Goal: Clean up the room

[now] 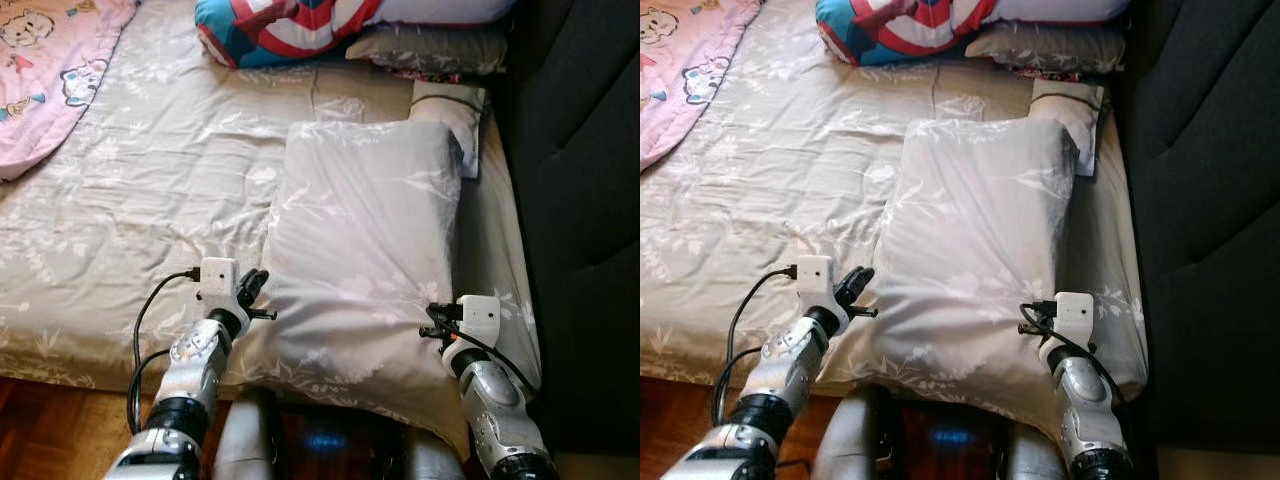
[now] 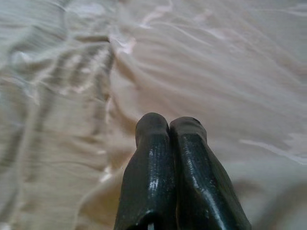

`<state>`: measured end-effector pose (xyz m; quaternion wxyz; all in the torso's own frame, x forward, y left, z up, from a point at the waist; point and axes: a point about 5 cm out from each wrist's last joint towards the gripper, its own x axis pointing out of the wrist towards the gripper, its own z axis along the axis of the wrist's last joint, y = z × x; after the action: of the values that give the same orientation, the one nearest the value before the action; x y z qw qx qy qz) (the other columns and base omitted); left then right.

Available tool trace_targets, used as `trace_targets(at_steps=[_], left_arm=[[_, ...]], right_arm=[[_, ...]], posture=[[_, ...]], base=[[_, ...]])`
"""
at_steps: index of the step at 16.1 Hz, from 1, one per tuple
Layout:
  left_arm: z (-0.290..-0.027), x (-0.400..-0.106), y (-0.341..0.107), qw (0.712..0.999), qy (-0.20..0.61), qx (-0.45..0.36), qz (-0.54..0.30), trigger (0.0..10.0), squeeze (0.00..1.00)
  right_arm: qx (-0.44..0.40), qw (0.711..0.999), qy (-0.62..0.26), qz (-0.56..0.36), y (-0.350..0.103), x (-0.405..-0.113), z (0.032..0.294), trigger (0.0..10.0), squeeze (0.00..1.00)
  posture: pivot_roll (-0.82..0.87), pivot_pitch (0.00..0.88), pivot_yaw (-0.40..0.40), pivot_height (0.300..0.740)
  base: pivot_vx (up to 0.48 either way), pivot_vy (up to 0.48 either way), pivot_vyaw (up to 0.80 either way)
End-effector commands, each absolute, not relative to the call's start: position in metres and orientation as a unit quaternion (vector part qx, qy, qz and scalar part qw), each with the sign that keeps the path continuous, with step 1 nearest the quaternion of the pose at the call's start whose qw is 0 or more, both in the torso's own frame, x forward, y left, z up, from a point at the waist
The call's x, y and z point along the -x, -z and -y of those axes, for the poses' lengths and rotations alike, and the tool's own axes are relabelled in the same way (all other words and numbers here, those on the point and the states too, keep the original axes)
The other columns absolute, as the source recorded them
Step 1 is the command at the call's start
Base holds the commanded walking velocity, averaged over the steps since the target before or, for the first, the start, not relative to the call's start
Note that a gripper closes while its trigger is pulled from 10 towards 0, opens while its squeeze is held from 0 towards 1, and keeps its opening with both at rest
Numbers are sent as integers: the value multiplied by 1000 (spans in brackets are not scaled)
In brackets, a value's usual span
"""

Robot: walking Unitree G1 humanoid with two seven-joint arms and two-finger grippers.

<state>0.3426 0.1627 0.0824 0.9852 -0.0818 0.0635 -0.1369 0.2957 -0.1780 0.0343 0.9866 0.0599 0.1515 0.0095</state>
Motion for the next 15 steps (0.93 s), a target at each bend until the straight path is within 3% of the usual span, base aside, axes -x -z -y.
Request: trace_targets(at_steps=[1, 15], left_arm=[[-165, -339, -72, 979, 156, 91, -95, 10000, 1000], [-173, -342, -66, 970, 170, 77, -153, 10000, 1000]], right_arm=[[-63, 976, -1, -207, -9, -275, 183, 10000, 0], [-54, 978, -28, -201, -12, -272, 174, 10000, 0]], posture=[[-57, 333, -15, 648], [-69, 377, -21, 648]], base=[[0, 0, 0], [0, 0, 0]])
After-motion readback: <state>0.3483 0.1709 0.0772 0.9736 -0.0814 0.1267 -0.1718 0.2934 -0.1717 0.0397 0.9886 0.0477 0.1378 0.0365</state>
